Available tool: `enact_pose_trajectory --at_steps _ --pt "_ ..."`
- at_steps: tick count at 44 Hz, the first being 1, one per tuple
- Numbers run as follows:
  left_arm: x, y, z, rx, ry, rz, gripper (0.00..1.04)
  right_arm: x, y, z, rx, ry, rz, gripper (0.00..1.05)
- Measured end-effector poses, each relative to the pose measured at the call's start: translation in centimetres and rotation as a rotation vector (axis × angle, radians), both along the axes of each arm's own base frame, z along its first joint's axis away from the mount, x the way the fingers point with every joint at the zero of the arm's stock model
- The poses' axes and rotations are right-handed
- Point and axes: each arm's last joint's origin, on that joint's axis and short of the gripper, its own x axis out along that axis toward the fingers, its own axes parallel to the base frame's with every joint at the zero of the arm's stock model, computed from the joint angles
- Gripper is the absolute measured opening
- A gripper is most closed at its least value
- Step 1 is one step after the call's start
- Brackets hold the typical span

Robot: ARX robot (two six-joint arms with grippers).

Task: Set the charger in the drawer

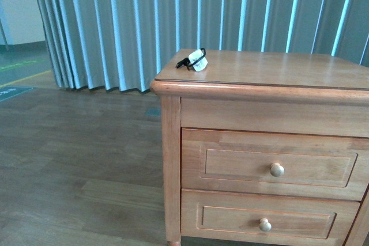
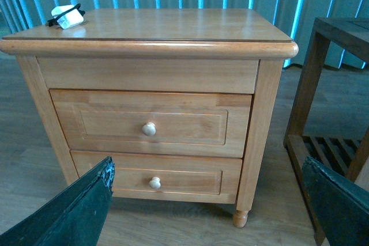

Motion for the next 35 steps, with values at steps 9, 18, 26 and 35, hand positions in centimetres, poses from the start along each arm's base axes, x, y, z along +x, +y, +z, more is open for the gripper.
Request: enact_pose_trajectory --at_steps 9,18,26,35 --pt "0.00 0.00 0.00 0.000 0.000 0.000 0.99 0.00 0.00 0.00 0.000 0.000 0.000 0.96" --pt "0.00 0.00 0.00 0.000 0.000 0.000 0.99 0.00 0.00 0.00 0.000 0.000 0.000 0.96" --pt "0.00 0.00 0.00 0.000 0.000 0.000 0.99 0.00 0.00 0.00 0.000 0.000 0.000 0.96" --pt "0.00 0.00 0.00 0.000 0.000 0.000 0.99 0.00 0.00 -0.01 0.000 0.000 0.000 0.96"
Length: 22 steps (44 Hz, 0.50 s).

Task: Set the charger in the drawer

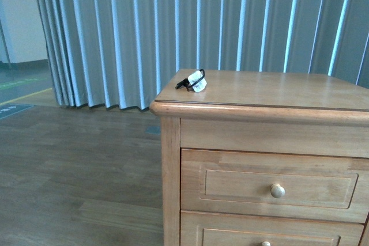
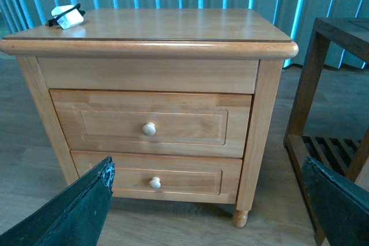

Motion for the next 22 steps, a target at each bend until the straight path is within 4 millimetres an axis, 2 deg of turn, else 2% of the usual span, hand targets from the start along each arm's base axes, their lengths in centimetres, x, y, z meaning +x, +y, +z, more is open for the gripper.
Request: enact_pose_trajectory --at_steps 11,14,22 --pt "0.0 0.0 0.0 0.000 0.000 0.000 0.99 0.0 0.0 0.0 0.000 0.000 0.000 0.96" --pt "0.0 0.0 0.0 0.000 0.000 0.000 0.99 0.1 0.0 0.0 0.004 0.000 -0.065 0.96" --pt "0.0 0.0 0.0 0.000 0.000 0.000 0.99 1.4 0.3 0.0 -0.001 0.039 -0.132 0.96"
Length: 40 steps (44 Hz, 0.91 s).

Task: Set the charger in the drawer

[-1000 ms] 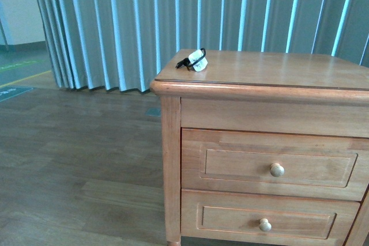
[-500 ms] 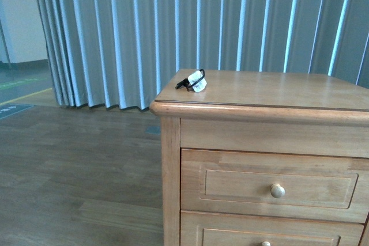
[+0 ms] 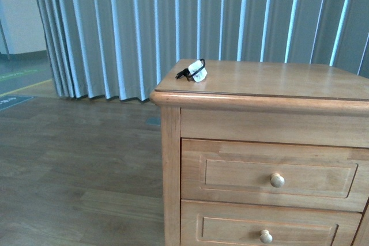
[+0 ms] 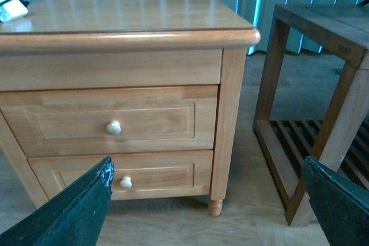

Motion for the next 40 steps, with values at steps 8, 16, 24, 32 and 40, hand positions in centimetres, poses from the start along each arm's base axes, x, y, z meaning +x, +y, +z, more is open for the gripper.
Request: enact_pose_trajectory --at_steps 8,16,24,32,40 --pt "0.0 0.0 0.0 0.000 0.000 0.000 0.99 2.2 1.0 -0.2 -0.006 0.074 0.006 0.96" --pt "0.0 0.0 0.0 0.000 0.000 0.000 0.99 5.3 2.2 -0.4 -0.019 0.125 0.047 0.96" --pt "0.0 0.0 0.0 0.000 0.000 0.000 0.99 8.9 3.4 -1.3 -0.055 0.183 0.112 0.96" --pt "0.0 0.0 0.0 0.000 0.000 0.000 0.99 13.4 4.8 -3.2 -0.102 0.247 0.160 0.96" --pt "0.0 0.0 0.0 0.000 0.000 0.000 0.99 17.7 6.5 -5.5 -0.125 0.284 0.185 0.96"
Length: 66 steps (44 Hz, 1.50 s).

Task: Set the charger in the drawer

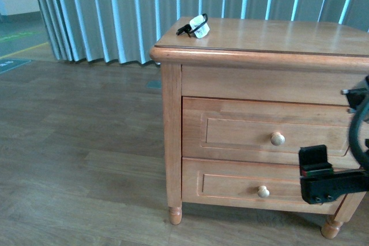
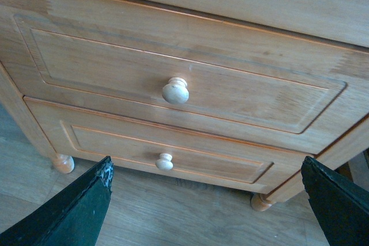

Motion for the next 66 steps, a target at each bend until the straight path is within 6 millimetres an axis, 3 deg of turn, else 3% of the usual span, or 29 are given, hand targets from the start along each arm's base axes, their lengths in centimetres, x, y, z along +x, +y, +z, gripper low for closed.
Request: enact_pose_trajectory --at_steps 9,19,37,45,66 --pt "0.0 0.0 0.0 0.000 0.000 0.000 0.99 3.5 1.5 -2.3 -0.015 0.016 0.002 0.96" --pt "0.0 0.0 0.0 0.000 0.000 0.000 0.99 6.1 2.3 -4.0 -0.015 0.024 -0.004 0.96" --pt "0.0 0.0 0.0 0.000 0.000 0.000 0.99 10.3 2.6 -5.7 -0.013 -0.009 -0.050 0.96" --pt "0.0 0.0 0.0 0.000 0.000 0.000 0.99 11.2 2.3 -5.7 -0.011 -0.025 -0.069 0.96" --pt "0.0 0.0 0.0 0.000 0.000 0.000 0.99 11.0 3.0 -5.9 -0.003 -0.014 -0.053 0.96"
